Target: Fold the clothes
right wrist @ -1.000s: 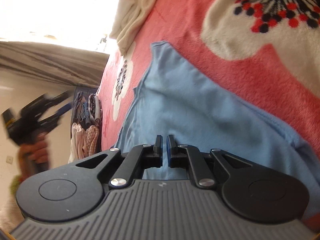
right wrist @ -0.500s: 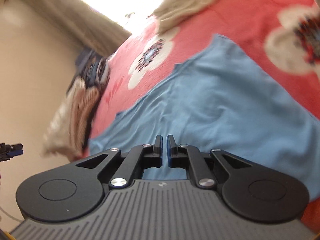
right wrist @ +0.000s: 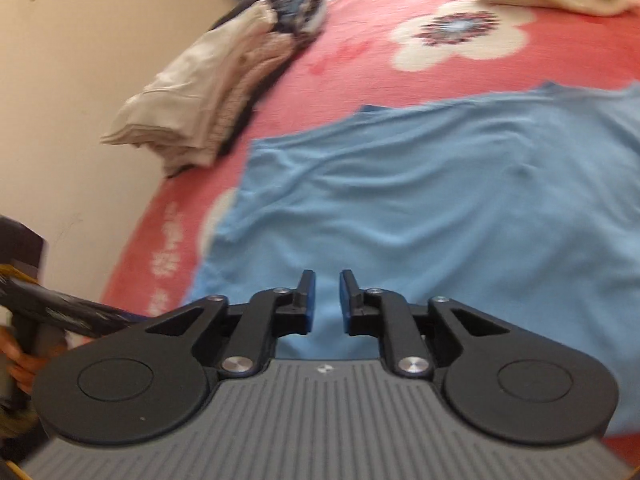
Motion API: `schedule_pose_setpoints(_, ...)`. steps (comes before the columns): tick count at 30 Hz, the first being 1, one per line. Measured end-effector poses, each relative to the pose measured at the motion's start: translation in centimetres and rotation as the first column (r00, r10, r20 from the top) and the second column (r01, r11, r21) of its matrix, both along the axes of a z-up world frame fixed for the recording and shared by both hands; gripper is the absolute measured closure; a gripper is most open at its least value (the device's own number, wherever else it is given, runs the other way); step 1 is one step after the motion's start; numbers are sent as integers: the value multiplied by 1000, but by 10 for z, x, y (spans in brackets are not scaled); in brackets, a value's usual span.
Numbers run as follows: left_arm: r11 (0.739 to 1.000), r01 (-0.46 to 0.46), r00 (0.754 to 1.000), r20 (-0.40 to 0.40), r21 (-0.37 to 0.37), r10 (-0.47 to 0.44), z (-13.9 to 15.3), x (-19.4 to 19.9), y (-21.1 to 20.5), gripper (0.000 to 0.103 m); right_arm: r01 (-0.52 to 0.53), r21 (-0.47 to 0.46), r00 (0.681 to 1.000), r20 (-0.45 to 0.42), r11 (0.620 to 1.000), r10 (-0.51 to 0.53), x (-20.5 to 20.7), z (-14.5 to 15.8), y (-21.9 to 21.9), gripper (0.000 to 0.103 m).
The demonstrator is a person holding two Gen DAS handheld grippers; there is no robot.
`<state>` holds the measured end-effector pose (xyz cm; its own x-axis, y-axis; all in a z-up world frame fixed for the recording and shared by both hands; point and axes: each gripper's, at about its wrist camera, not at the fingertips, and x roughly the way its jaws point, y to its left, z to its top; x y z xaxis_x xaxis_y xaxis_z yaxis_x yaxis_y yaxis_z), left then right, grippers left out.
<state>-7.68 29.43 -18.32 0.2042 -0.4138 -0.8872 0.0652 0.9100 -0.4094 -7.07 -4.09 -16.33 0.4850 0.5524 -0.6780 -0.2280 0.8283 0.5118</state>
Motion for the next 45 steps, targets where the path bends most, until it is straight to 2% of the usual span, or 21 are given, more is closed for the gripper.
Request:
schedule_pose_setpoints(6, 995, -70, 997, -36, -78, 67, -24, 10, 13, 41, -54, 12, 999, 4, 998, 53, 26, 14, 44, 83)
schedule_pose_setpoints(12, 979, -118, 992, -64, -169, 108, -38, 12, 19, 42, -84, 4, 996, -12, 996, 84, 51, 22, 80, 82)
schedule_pose_setpoints(13, 976, -125, 991, -63, -178, 115, -40, 12, 20, 45, -88, -10, 996, -25, 996, 87, 57, 22, 85, 82)
schedule_pose_setpoints(15, 974, -132, 990, -68, -183, 121, -42, 12, 20, 57, -97, -35, 994, -59, 995, 94, 72, 20, 100, 79)
schedule_pose_setpoints(17, 974, -128, 991, -74, -187, 116, -45, 13, 19, 76, -104, -61, 990, -101, 993, 98, 89, 16, 116, 73)
schedule_pose_setpoints(19, 976, -118, 991, -76, -184, 106, -46, 13, 17, 85, -105, -87, 983, -158, 991, 90, 106, 7, 132, 59)
schedule_pose_setpoints(21, 976, -111, 993, -65, -185, 100, -46, 13, 15, 91, -102, -105, 974, -212, 989, 78, 121, -2, 147, 58)
schedule_pose_setpoints(23, 980, -91, 996, -22, -176, 89, -40, 11, 13, 95, -103, -136, 966, -248, 985, 67, 133, -10, 161, 55)
schedule_pose_setpoints(26, 987, -43, 995, 80, -156, 56, -26, 5, 7, 96, -122, -211, 955, -292, 970, 57, 144, -20, 178, 52)
schedule_pose_setpoints(30, 989, 72, 976, 214, -132, -42, -8, -5, -9, 96, -159, -284, 943, -327, 946, 61, 153, -28, 195, 48)
schedule_pose_setpoints(33, 985, 132, 959, 264, -107, -100, -1, -8, -20, 96, -206, -328, 938, -335, 922, 90, 155, -32, 205, 46)
schedule_pose_setpoints(37, 980, 178, 940, 311, -88, -143, 5, -13, -27, 96, -298, -406, 932, -321, 864, 170, 151, -35, 219, 46)
schedule_pose_setpoints(39, 979, 187, 933, 326, -83, -151, 8, -15, -28, 96, -338, -442, 928, -305, 831, 215, 145, -35, 225, 47)
schedule_pose_setpoints(41, 978, 190, 929, 338, -82, -152, 10, -18, -27, 96, -355, -461, 926, -290, 813, 240, 140, -35, 225, 49)
schedule_pose_setpoints(44, 978, 196, 925, 346, -76, -158, 12, -20, -30, 96, -348, -470, 932, -269, 811, 244, 136, -33, 220, 60)
schedule_pose_setpoints(45, 977, 201, 922, 350, -72, -164, 13, -21, -30, 96, -341, -470, 935, -263, 814, 240, 135, -32, 217, 66)
